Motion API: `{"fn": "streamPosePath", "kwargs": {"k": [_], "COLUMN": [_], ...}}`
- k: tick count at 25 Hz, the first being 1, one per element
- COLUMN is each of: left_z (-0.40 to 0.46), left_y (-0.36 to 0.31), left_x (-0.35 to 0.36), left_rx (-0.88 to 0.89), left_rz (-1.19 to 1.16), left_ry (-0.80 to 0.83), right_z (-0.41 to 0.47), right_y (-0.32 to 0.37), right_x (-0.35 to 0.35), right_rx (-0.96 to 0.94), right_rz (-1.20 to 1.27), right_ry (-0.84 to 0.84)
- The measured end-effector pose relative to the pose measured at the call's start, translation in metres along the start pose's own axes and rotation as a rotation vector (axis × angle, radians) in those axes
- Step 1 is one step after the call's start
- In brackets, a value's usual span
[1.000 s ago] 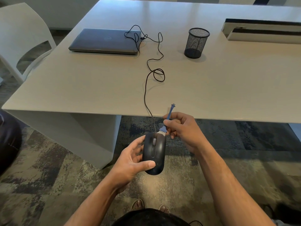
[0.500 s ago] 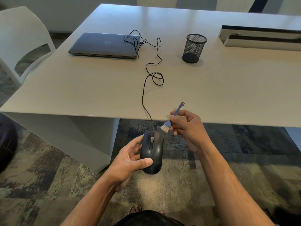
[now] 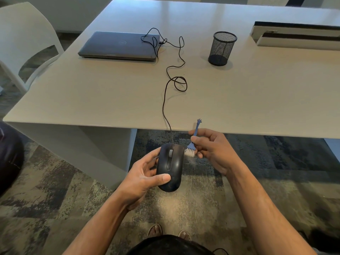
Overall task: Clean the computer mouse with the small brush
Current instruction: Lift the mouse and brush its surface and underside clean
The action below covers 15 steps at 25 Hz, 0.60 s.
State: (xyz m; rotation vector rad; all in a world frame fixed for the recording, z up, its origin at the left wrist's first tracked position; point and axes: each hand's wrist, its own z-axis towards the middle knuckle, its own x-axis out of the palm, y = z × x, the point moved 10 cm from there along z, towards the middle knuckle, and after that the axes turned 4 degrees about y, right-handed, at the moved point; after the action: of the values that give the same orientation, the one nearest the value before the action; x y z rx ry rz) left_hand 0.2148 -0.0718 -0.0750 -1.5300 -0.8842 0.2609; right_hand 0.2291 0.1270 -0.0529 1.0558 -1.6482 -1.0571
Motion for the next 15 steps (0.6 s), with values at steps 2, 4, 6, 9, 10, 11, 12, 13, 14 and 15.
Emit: {"fn": "streamPosePath", "kwargs": {"k": [2,4,6,9,10,11,12,13,14,15], "left_z": [-0.001,-0.001,-0.001,0.001,0.001,0.002,0.002,0.002,0.002,0.001], "left_y": [-0.001,0.0,0.002,0.003,0.003,0.003,0.003,0.003,0.002,0.002], "left_x": [-0.001,0.0,0.004,0.012,0.014,0.015,0.016,0.015,0.013,0.012], "left_rx": [0.002,-0.002,-0.011,-0.02,-0.023,-0.025,-0.025,-0.022,-0.018,-0.014], "left_rz": [0.0,0.008,0.012,0.025,0.031,0.037,0.041,0.042,0.04,0.036], "left_ry": [-0.01,-0.002,0.014,0.05,0.06,0.068,0.07,0.066,0.056,0.046], "right_z": [-0.004,-0.004,0.0,0.008,0.011,0.012,0.013,0.013,0.013,0.011], "right_y": [0.001,0.008,0.016,0.024,0.024,0.023,0.021,0.018,0.016,0.013], "right_x": [-0.007,-0.013,-0.012,0.003,0.01,0.015,0.018,0.02,0.02,0.019], "right_rx": [0.0,-0.027,-0.057,-0.083,-0.081,-0.077,-0.07,-0.06,-0.047,-0.031], "right_rz": [0.0,0.014,0.035,-0.023,-0.051,-0.073,-0.089,-0.098,-0.099,-0.091], "right_ry": [-0.039,-0.096,-0.121,-0.092,-0.076,-0.063,-0.05,-0.037,-0.022,-0.005]}}
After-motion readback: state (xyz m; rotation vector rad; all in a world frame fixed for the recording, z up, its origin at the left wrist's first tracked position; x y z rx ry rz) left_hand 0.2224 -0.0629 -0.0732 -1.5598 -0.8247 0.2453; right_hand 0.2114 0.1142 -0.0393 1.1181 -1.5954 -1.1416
